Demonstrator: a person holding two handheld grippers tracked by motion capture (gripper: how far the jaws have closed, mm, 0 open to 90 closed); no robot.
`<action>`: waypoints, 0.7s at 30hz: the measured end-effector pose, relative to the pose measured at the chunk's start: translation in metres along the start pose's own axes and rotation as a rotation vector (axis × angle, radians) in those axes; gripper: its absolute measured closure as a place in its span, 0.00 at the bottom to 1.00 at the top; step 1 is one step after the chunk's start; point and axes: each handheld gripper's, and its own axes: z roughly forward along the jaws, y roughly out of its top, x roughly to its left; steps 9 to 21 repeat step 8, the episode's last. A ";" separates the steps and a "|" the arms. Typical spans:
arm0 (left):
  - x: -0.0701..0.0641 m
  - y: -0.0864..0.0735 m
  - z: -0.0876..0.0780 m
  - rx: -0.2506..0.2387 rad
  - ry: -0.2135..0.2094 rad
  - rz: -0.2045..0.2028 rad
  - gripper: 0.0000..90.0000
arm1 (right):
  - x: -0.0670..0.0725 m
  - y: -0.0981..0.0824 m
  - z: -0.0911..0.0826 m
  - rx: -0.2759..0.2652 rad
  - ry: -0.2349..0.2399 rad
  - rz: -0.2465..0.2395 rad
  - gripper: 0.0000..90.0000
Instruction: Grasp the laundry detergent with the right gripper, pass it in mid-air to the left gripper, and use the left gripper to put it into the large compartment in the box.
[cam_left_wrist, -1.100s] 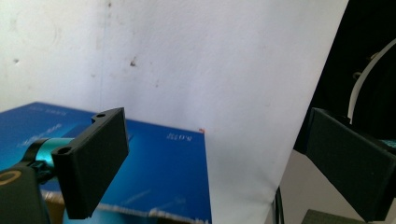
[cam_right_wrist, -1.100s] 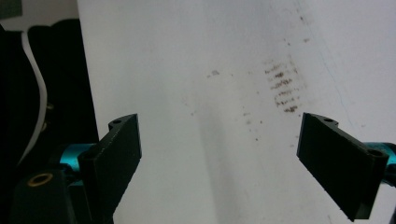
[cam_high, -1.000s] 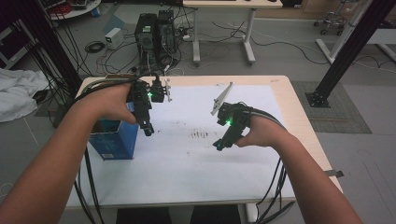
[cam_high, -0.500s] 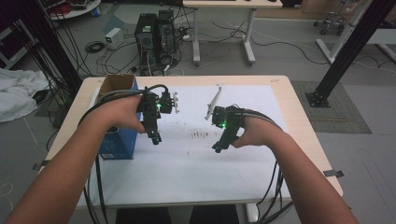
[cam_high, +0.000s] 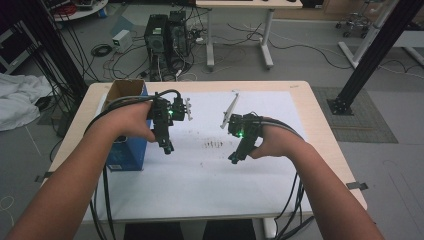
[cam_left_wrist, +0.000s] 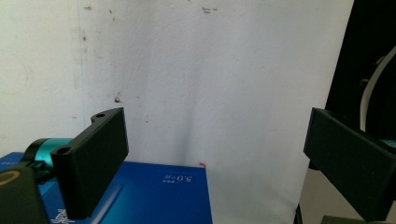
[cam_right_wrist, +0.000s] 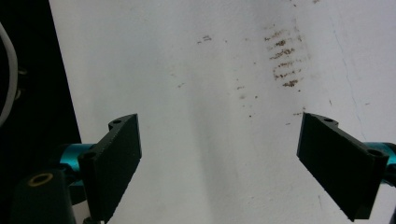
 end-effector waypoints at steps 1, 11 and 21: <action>0.000 0.000 0.000 0.001 0.001 -0.002 0.07 | 0.000 0.000 0.000 -0.002 -0.001 0.000 0.14; -0.001 -0.002 -0.001 -0.002 0.005 0.003 0.07 | 0.000 -0.003 -0.001 0.007 -0.002 0.003 0.14; -0.001 -0.002 -0.001 -0.002 0.005 0.003 0.07 | 0.000 -0.003 -0.001 0.007 -0.002 0.003 0.14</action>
